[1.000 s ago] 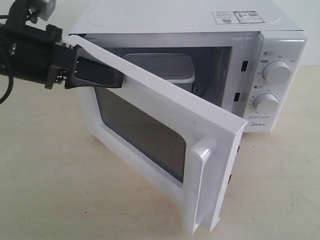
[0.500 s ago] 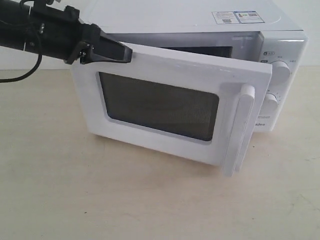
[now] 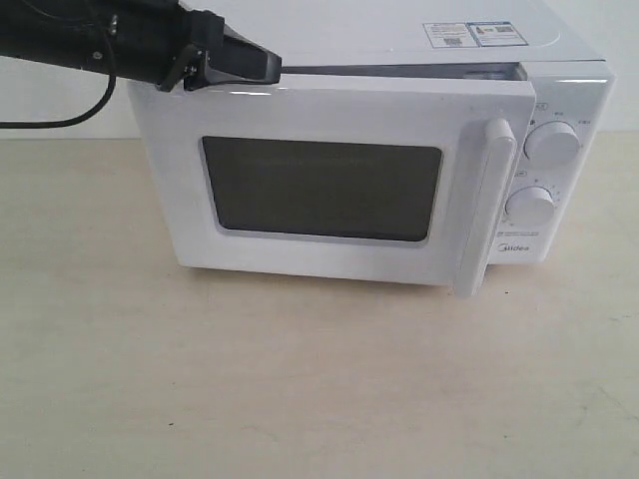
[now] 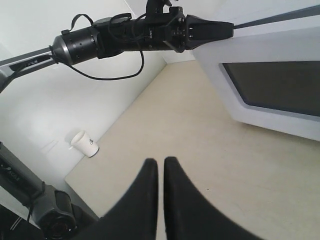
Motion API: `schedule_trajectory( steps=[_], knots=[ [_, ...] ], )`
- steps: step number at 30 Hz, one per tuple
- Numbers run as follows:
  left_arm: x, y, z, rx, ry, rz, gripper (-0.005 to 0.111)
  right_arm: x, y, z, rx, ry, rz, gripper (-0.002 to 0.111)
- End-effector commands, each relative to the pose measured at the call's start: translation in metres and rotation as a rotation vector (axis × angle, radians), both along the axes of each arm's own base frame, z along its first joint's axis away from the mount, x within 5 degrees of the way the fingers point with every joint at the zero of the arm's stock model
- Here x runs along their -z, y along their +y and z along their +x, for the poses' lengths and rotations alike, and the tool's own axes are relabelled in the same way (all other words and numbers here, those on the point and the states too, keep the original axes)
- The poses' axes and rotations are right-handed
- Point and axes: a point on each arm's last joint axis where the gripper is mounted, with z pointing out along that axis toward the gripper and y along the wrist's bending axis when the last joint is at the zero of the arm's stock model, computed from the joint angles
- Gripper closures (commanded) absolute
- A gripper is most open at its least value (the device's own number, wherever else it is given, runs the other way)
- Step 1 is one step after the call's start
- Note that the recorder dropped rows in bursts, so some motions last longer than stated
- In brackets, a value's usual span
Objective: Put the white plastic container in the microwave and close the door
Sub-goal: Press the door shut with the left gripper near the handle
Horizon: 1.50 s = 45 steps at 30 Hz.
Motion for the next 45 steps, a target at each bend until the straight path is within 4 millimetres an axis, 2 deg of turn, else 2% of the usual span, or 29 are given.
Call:
schedule_trajectory(
  steps=[1, 9, 13, 15, 21, 26, 35, 45],
  knots=[
    [0.014, -0.005, 0.005, -0.008, 0.058, -0.011, 0.102, 0.0, -0.001, 0.0, 0.007, -0.012, -0.002, 0.108],
    [0.011, -0.054, -0.022, 0.185, 0.007, 0.04, 0.102, 0.0, -0.001, 0.001, 0.011, -0.02, -0.009, 0.108],
    [0.017, -0.078, -0.041, 0.301, -0.049, 0.128, 0.102, 0.001, -0.001, 0.001, 0.01, -0.015, -0.025, 0.108],
    [0.02, -0.09, -0.047, 0.31, -0.094, 0.185, 0.102, 0.002, -0.001, 0.001, 0.012, -0.015, -0.038, 0.108],
    [0.02, -0.123, -0.054, 0.182, -0.266, 0.261, 0.102, 0.003, -0.002, 0.001, 0.015, -0.019, -0.05, 0.108],
    [0.025, -0.136, -0.053, 0.087, -0.328, 0.294, 0.102, 0.003, -0.002, 0.001, 0.016, -0.022, -0.053, 0.108],
    [0.036, -0.145, -0.046, -0.006, -0.344, 0.318, 0.102, 0.003, -0.002, 0.001, 0.017, -0.022, -0.056, 0.108],
    [0.025, -0.157, -0.034, -0.033, -0.369, 0.273, 0.102, 0.004, -0.002, 0.001, 0.017, -0.019, -0.06, 0.108]
  ],
)
